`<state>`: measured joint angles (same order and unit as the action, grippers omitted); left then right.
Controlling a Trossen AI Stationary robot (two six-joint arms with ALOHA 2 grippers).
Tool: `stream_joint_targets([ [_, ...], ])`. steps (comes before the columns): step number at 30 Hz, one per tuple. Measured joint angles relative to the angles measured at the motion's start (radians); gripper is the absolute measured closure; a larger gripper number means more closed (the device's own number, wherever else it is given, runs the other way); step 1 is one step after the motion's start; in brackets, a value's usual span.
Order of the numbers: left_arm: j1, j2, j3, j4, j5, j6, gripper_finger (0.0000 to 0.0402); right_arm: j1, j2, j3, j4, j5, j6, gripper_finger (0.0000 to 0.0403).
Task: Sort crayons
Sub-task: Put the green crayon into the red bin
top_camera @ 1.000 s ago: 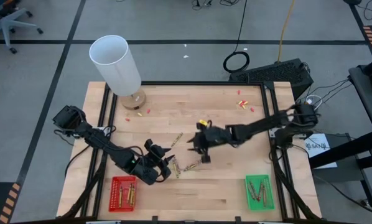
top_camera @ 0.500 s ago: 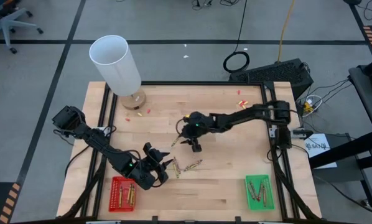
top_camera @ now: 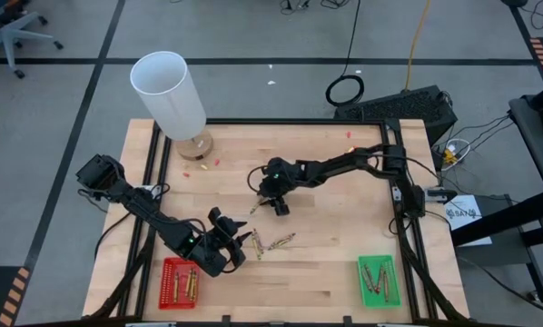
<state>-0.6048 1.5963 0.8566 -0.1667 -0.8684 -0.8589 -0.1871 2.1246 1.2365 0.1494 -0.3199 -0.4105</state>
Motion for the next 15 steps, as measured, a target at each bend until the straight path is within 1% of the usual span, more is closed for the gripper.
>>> stream_joint_targets([
  [3,0.000,0.000,0.000,-0.001,0.000,0.000,0.0249,-0.001,0.000,0.000,-0.033,-0.001,-0.002,0.0251],
  [6,0.000,0.000,0.000,-0.005,0.000,0.001,0.0249,0.000,0.000,0.001,-0.059,0.000,-0.002,0.0278],
  [15,0.000,0.000,0.000,-0.012,0.000,0.002,0.0249,0.013,0.001,0.000,-0.150,-0.002,-0.021,0.0379],
])
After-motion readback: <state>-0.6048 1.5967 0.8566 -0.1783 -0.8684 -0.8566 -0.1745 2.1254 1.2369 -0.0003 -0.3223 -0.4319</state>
